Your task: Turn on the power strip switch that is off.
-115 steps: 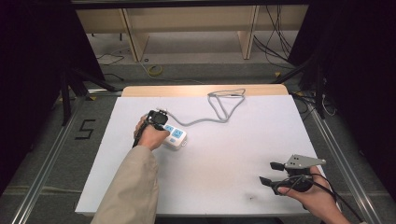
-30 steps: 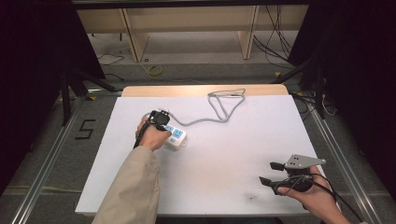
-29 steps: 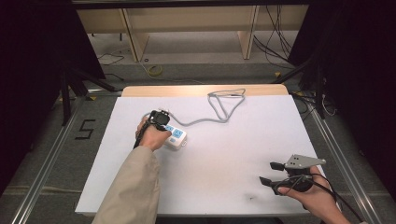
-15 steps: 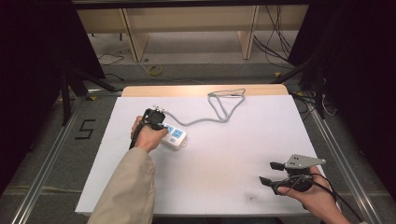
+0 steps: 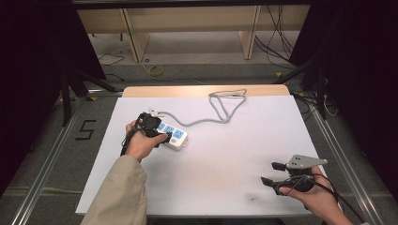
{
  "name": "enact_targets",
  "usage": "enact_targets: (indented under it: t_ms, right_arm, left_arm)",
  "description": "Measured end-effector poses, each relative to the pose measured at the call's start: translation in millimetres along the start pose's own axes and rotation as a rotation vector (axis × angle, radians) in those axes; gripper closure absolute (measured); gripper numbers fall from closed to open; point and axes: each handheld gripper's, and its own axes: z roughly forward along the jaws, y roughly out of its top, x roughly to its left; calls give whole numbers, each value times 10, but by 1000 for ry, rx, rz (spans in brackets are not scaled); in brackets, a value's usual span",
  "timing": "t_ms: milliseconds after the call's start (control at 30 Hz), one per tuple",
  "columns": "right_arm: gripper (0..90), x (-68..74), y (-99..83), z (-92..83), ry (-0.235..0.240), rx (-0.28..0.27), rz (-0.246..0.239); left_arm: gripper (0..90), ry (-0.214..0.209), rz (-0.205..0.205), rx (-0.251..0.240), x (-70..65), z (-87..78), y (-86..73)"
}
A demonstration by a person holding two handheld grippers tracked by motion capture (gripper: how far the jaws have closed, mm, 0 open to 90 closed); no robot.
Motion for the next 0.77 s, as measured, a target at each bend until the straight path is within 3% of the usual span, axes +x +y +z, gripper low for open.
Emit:
enact_targets:
  t_ms: [100, 167, 333, 400, 533, 767]
  right_arm:
    - [277, -3, 3, -2, 0, -1, -1]
    - [277, -4, 5, -3, 0, -2, -2]
    - [277, -3, 4, -1, 2, 0, -1]
    - [277, -4, 6, 0, 3, -1, -2]
    - [277, -2, 12, 9, 5, -2, -3]
    - [276, 9, 33, 19, 6, -7, -10]
  left_arm:
    - [244, -109, -15, -39, -38, -108, -111]
    - [206, -144, -18, -85, -68, -188, -210]
    - [179, -92, 15, -199, -193, -337, -568]
    - [165, -91, 43, -205, -264, -378, -698]
    - [163, -85, 58, -209, -370, -459, -880]
    - [161, -61, 117, -188, -457, -492, -923]
